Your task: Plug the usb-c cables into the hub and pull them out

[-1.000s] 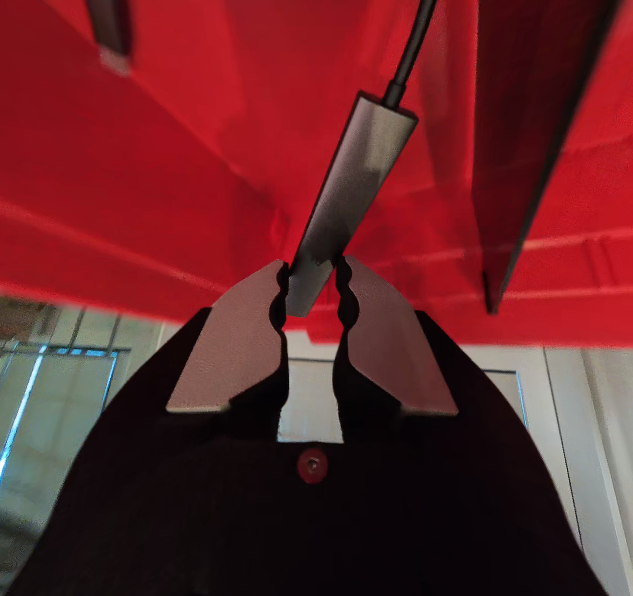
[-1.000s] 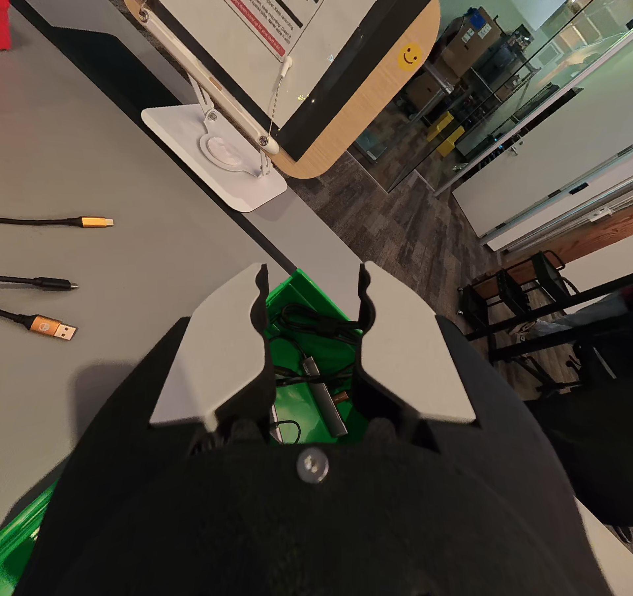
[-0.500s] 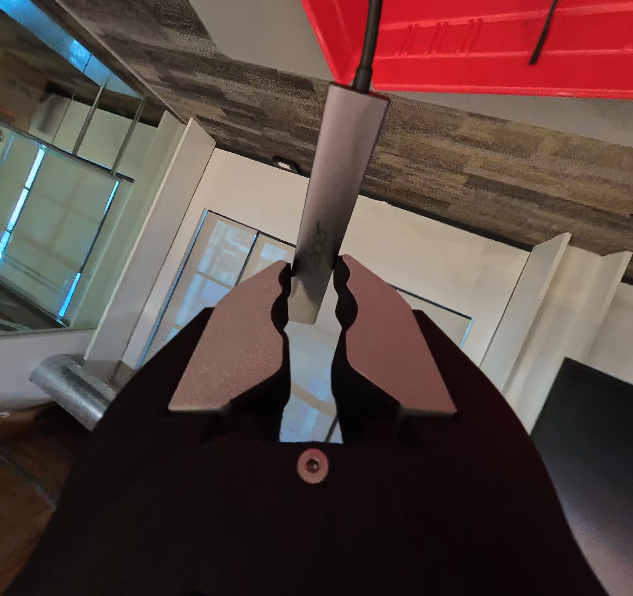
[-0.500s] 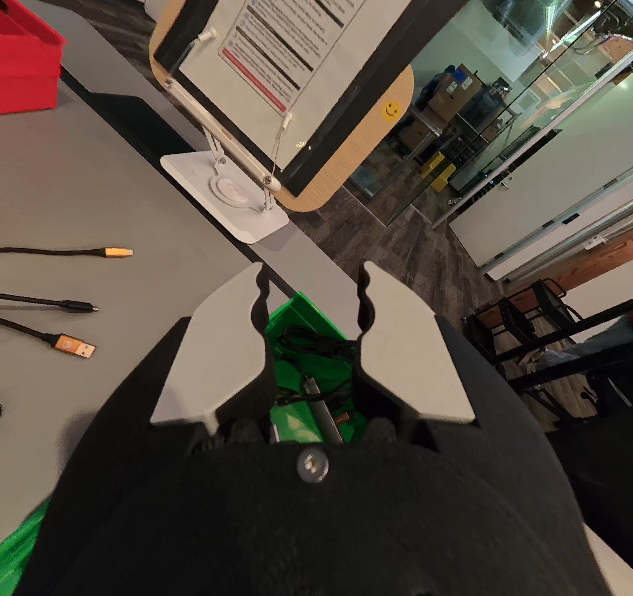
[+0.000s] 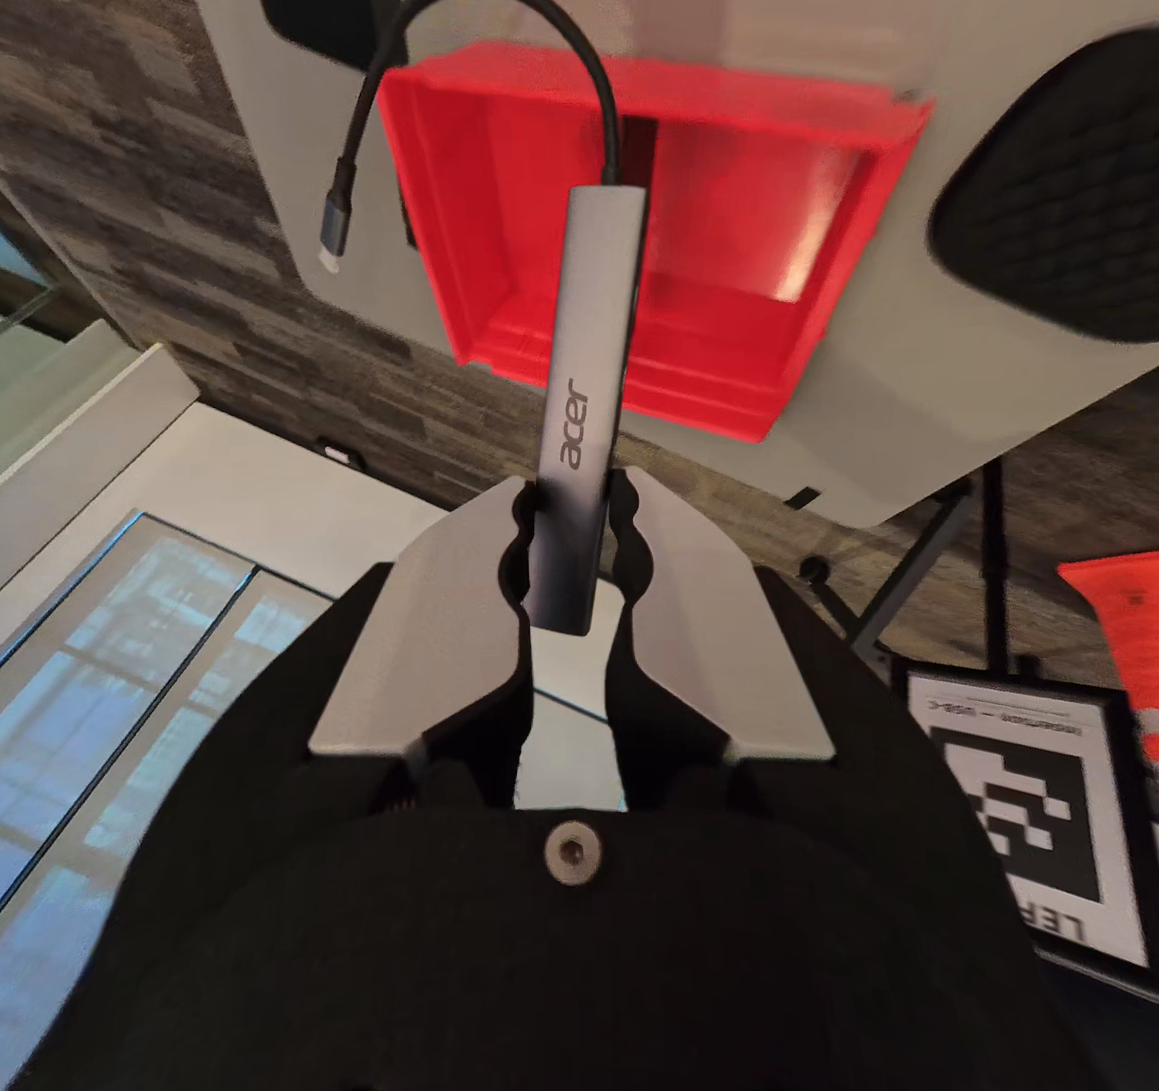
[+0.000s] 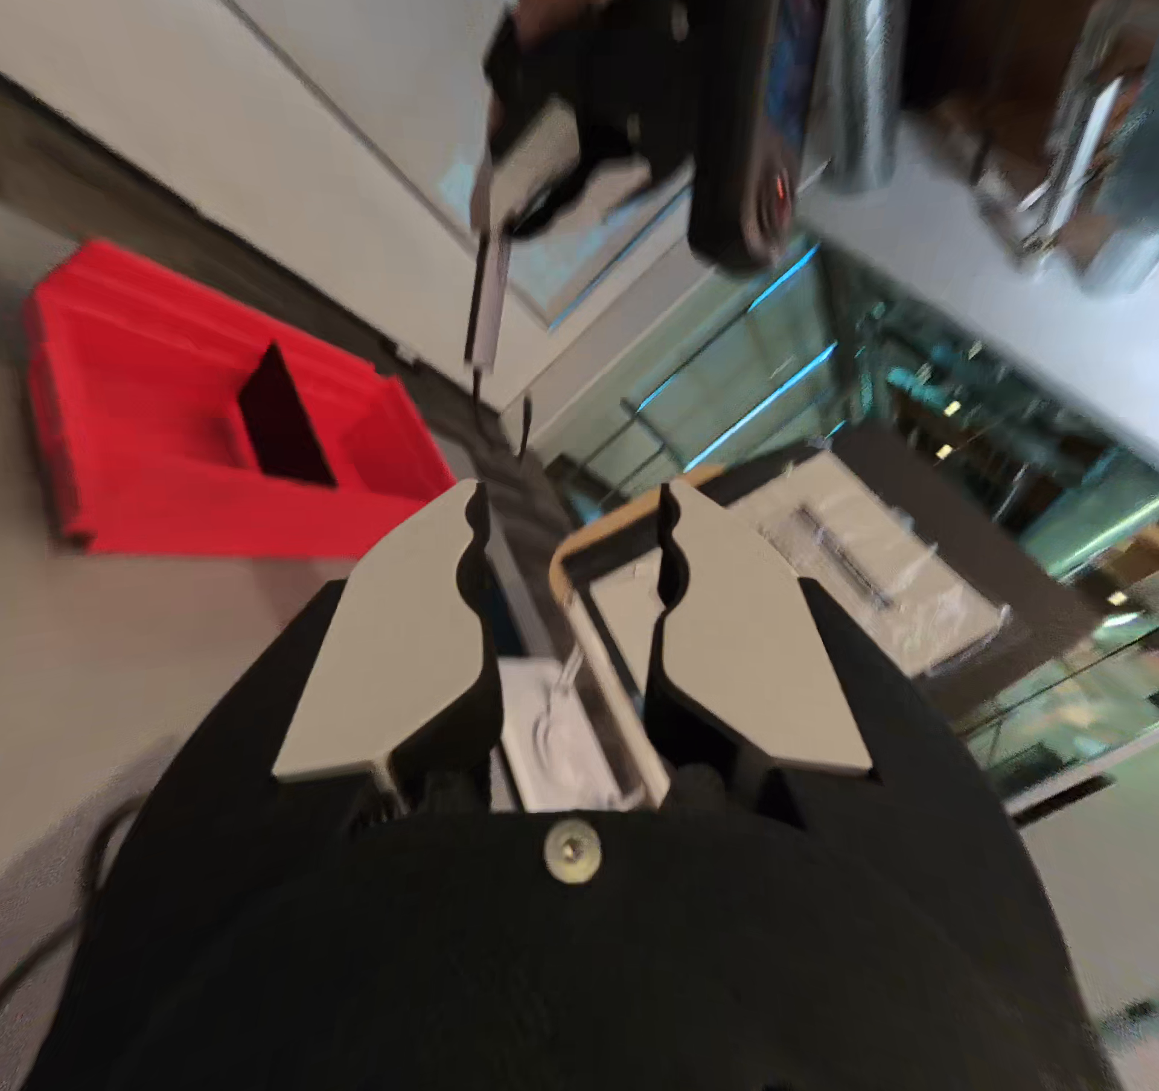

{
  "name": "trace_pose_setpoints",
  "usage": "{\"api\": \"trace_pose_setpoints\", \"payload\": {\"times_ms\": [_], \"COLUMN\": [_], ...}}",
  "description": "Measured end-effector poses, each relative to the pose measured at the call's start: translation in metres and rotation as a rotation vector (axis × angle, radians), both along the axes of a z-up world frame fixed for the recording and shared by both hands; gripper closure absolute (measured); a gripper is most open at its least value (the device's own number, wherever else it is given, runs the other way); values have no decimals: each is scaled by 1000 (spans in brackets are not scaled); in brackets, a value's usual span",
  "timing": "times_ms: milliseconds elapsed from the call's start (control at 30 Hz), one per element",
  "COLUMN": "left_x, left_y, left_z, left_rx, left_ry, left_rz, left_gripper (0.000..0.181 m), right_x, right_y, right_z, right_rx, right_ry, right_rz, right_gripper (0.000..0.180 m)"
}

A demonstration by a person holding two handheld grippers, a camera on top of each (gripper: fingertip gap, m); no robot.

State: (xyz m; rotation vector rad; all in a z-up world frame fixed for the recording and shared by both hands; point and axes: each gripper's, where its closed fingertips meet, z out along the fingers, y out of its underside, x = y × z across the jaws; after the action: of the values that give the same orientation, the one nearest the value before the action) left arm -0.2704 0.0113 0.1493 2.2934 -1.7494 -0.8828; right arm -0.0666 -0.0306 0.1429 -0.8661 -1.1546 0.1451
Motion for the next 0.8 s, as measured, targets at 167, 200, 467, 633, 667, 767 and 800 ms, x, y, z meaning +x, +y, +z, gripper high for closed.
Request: {"api": "trace_pose_setpoints", "payload": {"times_ms": [167,200,467,633,667,767,800], "left_x": [59,70,132,149,151,148,146], "left_y": [-16,-18,-25,-25,-24,-21,-23], "left_z": [-21,-25,-50,-55,-52,-40,-40], "left_rx": [-85,-99,-118,-90,-92,-46,-42], "left_ry": [-72,-91,-317,-502,-541,-641,-697], "left_rz": [-14,-22,77,106,96,31,27], "left_gripper": [158,159,159,159,159,159,158], "right_x": [-55,-60,-55,-31,-27,-25,-26], "right_y": [-7,1,49,56,58,60,58], "right_z": [-15,-22,-61,-59,-60,-70,-74], "right_rx": [235,256,225,240,246,271,293], "right_ry": [4,-27,-108,-29,-37,-96,-115], "right_rz": [-72,-127,-355,-285,-290,-254,-241], "right_gripper": [127,126,163,168,168,168,168]}}
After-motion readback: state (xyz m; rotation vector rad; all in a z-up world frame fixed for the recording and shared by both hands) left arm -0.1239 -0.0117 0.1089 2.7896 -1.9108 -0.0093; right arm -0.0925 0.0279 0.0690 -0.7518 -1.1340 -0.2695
